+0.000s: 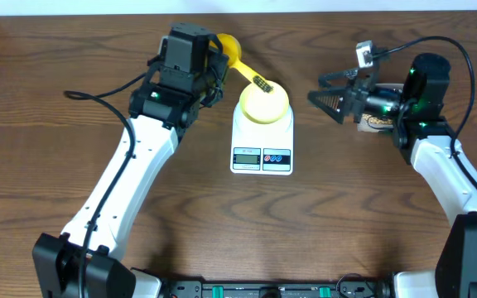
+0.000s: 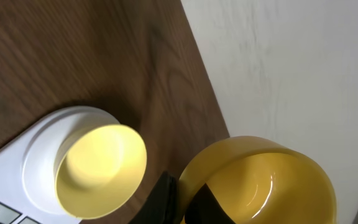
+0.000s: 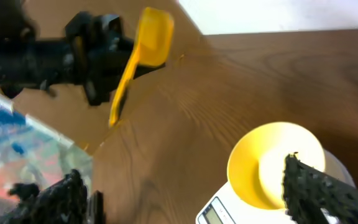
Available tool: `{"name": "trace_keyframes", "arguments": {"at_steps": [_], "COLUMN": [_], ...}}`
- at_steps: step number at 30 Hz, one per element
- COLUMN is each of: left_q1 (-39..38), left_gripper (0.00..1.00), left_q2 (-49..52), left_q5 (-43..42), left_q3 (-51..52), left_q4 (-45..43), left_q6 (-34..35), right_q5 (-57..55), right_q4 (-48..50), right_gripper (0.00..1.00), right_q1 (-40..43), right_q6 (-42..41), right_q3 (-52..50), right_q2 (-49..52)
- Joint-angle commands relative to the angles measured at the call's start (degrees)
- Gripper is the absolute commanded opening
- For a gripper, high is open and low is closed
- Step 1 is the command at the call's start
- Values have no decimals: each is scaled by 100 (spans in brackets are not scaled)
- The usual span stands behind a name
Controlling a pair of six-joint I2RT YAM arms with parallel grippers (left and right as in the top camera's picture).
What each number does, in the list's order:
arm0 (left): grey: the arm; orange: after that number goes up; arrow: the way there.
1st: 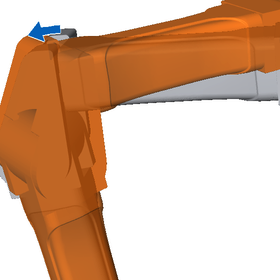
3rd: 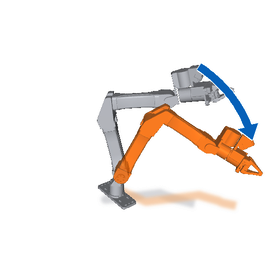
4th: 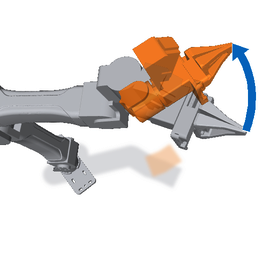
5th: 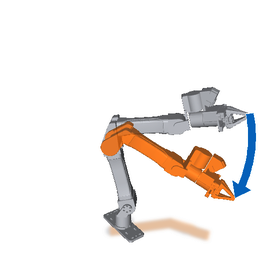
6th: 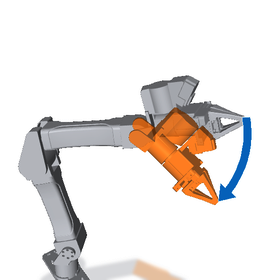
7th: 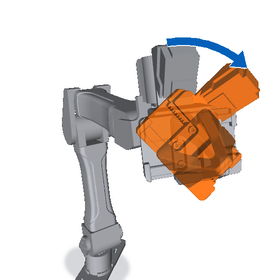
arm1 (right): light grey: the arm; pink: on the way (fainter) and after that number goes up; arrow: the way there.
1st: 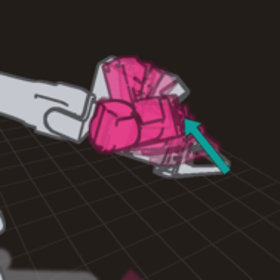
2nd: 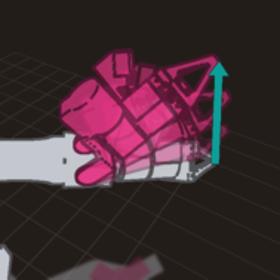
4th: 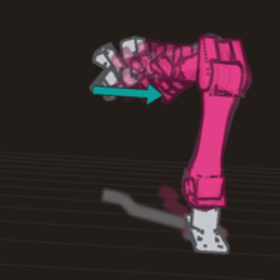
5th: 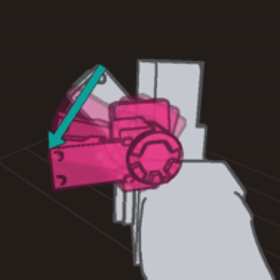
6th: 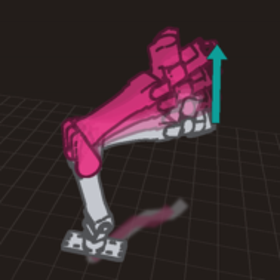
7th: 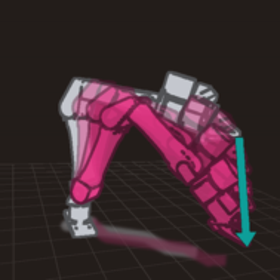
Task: Scoop item into bowl and weigh 50g on scale
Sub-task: 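Reach the right gripper to the scoop handle and grasp it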
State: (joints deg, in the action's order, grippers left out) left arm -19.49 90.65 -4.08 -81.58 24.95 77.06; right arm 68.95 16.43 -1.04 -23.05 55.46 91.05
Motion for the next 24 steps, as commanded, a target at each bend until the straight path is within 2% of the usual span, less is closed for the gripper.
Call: {"name": "trace_keyframes", "arguments": {"at_steps": [1,2,7,11,17,24], "left_q1": [-22,-22,-22,-26,-55,-251], "left_gripper": [8,8,8,8,8,8], "left_q2": [-4,-4,-4,-4,-4,-4], "left_q5": [221,221,212,-68,-632,-664], "left_q3": [-39,-39,-39,-39,-39,-35], "left_q4": [2,17,256,369,592,863], "left_q6": [101,474,1325,1781,1777,1751], "right_q5": [-363,-767,-1738,-2330,-2448,-2446], "right_q4": [291,874,1449,1451,1637,1469], "right_gripper": [85,84,77,72,65,53], "right_q1": [-415,-743,-1292,-1659,-1810,-1814], "right_q6": [-754,-1591,-2549,-2577,-2531,-2498], "right_q3": [101,101,111,111,111,111], "right_q2": [35,35,35,35,35,35]}}
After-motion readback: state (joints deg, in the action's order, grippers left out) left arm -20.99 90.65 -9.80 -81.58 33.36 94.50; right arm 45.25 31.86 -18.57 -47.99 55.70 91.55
